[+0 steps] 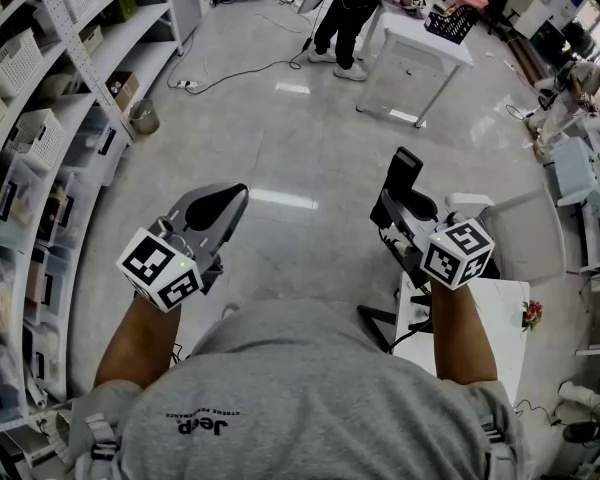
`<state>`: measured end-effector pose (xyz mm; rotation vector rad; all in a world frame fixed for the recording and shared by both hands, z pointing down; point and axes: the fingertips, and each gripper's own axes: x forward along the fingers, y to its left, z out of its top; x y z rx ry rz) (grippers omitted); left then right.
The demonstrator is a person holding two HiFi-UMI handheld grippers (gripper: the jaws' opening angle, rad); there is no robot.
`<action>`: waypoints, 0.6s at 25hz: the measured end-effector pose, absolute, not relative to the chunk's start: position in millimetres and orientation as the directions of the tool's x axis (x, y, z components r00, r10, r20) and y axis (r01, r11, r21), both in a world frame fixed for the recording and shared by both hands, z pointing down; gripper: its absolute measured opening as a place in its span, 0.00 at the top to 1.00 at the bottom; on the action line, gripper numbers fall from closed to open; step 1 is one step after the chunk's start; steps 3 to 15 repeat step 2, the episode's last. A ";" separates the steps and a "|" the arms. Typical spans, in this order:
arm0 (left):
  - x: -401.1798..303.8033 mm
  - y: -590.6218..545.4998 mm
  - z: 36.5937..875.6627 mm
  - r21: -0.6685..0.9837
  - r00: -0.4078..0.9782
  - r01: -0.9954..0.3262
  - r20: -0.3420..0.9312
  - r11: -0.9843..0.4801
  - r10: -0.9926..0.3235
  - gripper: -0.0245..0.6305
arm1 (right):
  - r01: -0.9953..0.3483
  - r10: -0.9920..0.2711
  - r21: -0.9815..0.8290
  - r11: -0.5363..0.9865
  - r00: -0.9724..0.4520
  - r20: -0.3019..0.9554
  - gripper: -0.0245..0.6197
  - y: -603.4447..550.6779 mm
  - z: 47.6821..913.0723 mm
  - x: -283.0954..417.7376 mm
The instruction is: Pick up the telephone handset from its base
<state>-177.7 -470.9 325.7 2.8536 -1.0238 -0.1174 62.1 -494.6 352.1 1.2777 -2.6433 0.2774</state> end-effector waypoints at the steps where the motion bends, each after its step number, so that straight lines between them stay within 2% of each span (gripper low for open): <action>1: -177.4 -471.1 325.2 0.128 0.770 -0.629 -0.037 -0.767 -0.637 0.89 | -0.787 -0.751 -0.085 0.611 -0.610 0.252 0.84 -494.9 351.7 62.4; 15: -177.1 -471.3 324.7 0.129 0.770 -0.629 -0.037 -0.767 -0.637 0.89 | -0.787 -0.751 -0.085 0.611 -0.610 0.252 0.84 -495.2 351.3 62.7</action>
